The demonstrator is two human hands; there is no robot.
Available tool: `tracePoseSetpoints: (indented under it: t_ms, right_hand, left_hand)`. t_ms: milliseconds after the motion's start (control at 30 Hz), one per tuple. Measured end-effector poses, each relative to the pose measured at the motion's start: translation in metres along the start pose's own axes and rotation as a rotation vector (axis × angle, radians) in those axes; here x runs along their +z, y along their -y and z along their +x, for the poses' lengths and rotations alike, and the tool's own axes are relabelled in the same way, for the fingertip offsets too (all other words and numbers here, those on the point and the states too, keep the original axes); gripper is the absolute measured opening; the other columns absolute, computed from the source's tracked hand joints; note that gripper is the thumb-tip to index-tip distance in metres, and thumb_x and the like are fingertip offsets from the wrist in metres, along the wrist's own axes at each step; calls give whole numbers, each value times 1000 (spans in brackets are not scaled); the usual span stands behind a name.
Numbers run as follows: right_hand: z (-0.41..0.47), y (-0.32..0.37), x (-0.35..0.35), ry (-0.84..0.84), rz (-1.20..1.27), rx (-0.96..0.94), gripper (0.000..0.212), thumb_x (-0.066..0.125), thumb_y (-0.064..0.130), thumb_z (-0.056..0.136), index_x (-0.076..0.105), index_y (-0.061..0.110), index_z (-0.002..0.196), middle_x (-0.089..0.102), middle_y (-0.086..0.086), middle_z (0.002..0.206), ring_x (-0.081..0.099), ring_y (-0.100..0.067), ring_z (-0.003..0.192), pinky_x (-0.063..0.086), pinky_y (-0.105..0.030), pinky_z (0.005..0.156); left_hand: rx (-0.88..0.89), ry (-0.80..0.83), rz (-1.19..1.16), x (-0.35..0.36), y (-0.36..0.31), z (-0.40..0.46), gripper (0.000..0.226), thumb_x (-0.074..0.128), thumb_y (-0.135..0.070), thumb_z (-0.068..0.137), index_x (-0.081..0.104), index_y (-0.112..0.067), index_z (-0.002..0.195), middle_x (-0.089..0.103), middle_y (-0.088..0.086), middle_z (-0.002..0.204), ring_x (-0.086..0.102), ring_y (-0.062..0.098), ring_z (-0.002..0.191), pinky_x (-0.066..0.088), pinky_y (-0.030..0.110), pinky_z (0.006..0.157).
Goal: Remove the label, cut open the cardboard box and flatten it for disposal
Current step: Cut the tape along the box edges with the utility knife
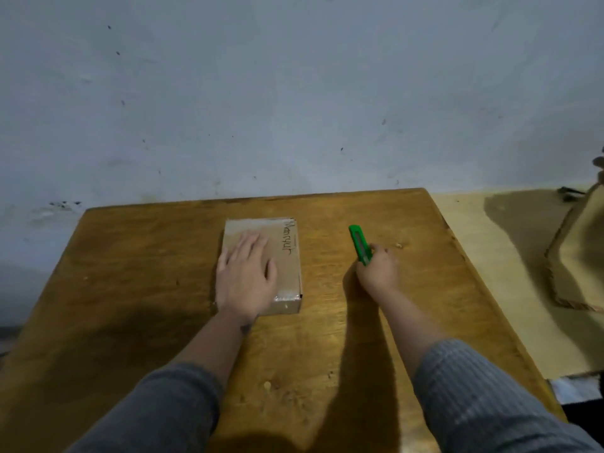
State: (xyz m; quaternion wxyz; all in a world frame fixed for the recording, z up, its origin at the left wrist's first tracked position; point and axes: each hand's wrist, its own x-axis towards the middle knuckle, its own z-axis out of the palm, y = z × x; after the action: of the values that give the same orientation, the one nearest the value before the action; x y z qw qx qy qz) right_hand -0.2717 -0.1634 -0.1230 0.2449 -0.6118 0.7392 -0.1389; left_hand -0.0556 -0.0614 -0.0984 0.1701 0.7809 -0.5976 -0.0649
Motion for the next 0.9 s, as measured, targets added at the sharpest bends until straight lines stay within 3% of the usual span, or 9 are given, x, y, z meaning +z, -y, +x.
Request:
tracePoseSetpoints:
  t_ms: [200,267,333,367,467,600,667,833,900]
  right_hand:
    - [13,46,7,168,78,-164,53,61,10,84,47,14,135,51,-13,128,58,-30,108,50,-38,94]
    - [20,62,-2,207,132,-213,55,61,10,85,44,20,136,58,-12,124,63,-27,100,56,-40,82]
    - [23,77,-16,325,220,-245,56,59,10,88,40,25,139,61,-10,116,64,-22,83,55,-31,60]
    - [24,84,-24,411,264,-262,57,58,10,90,38,26,140,60,-9,112,62,-19,76,53,-29,57]
    - [23,99,-49,707,429,-282,65,53,0,90,32,27,145,57,-9,115,57,-18,83,53,-36,76]
    - [17,107,-66,996,616,-249,73,37,-15,90,21,26,148,54,-15,120,53,-18,82,50,-34,78]
    - [15,109,-66,976,558,-326,65,37,-10,93,23,23,148,61,-14,113,54,-16,77,50,-34,77]
    - [14,113,-49,703,242,-609,53,43,8,97,34,30,144,68,8,83,51,-13,67,46,-33,68]
    - [13,117,-44,630,162,-690,48,45,13,97,39,33,141,65,10,81,47,-7,60,42,-23,60]
  left_hand:
    - [-65,-40,-2,3,-2,0,58,33,-48,97,30,-22,148,27,-7,157,16,8,145,-1,34,117]
    - [-99,-90,31,5,-1,-3,64,34,-49,95,28,-17,149,28,-3,157,18,12,146,0,37,118]
    - [-110,-123,68,8,-1,-6,70,31,-52,92,28,-12,149,29,3,156,19,16,146,3,43,118]
    - [-110,-122,85,9,-1,-6,72,27,-53,91,27,-10,149,27,5,156,18,17,146,4,44,118]
    - [-138,-51,133,8,-2,-3,76,18,-55,91,13,-10,152,12,5,160,4,16,148,-5,40,118]
    - [-163,25,166,6,-5,0,74,13,-54,94,0,-11,153,-3,5,161,-7,16,148,-13,39,115]
    - [-179,66,183,6,-6,3,72,14,-54,97,-4,-11,152,-8,6,161,-10,17,148,-13,40,115]
    - [-174,68,181,5,-5,2,72,16,-53,98,-5,-11,152,-8,6,161,-11,16,148,-12,40,115]
    - [-161,29,174,6,-4,1,72,14,-54,96,-2,-12,153,-5,5,162,-9,16,148,-13,38,115]
